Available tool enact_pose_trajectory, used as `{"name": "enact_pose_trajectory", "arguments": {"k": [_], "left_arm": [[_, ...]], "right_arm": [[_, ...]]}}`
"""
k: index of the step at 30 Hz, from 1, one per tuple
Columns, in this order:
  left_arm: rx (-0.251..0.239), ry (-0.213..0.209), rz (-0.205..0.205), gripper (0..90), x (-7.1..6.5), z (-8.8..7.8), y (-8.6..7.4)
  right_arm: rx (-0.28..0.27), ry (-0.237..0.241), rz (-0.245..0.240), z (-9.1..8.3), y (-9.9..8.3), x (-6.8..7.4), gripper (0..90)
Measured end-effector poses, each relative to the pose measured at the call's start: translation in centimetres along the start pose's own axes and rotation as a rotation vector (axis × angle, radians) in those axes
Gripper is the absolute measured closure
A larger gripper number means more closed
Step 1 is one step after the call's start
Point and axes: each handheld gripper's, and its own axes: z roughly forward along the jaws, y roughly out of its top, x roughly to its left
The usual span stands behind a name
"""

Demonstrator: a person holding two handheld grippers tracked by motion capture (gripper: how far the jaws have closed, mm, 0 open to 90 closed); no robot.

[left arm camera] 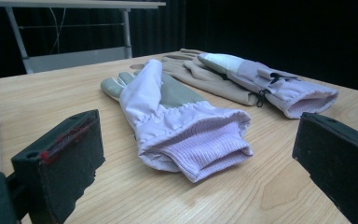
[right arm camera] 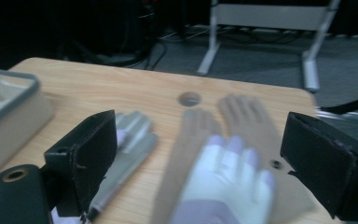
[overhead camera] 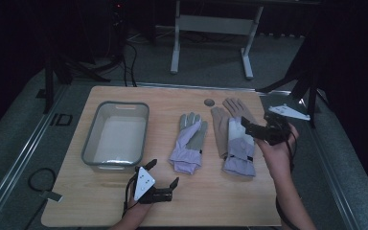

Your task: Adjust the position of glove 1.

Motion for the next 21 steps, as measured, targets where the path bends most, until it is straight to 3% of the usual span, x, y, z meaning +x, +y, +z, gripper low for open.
{"name": "enact_pose_trajectory", "arguments": {"k": [3, 4, 7, 10, 15, 21], "left_arm": [[0.001, 0.0, -0.006, 2.0, 0.1, 0.0, 0.0], [0.002, -0.001, -0.015, 2.0, 0.1, 0.0, 0.0], [0.002, -0.002, -0.016, 2.0, 0.2, 0.0, 0.0], [0.003, -0.003, -0.014, 1.9, 0.1, 0.0, 0.0], [0.0, -0.006, -0.009, 1.9, 0.1, 0.0, 0.0], [0.0, -0.004, 0.004, 2.0, 0.0, 0.0, 0.0]], "right_arm": [[0.012, 0.004, -0.003, 0.5, 0.3, 0.5, 10.5], [0.019, 0.019, -0.007, 2.0, 1.1, 1.7, 10.8], [0.017, 0.031, -0.03, 3.3, 1.5, 2.9, 13.8], [0.053, 0.063, -0.052, 5.0, 1.8, 4.4, 14.1], [0.108, 0.114, -0.057, 8.1, 1.3, 6.7, 16.2], [0.181, 0.134, -0.027, 11.6, 0.0, 9.0, 16.5]]}}
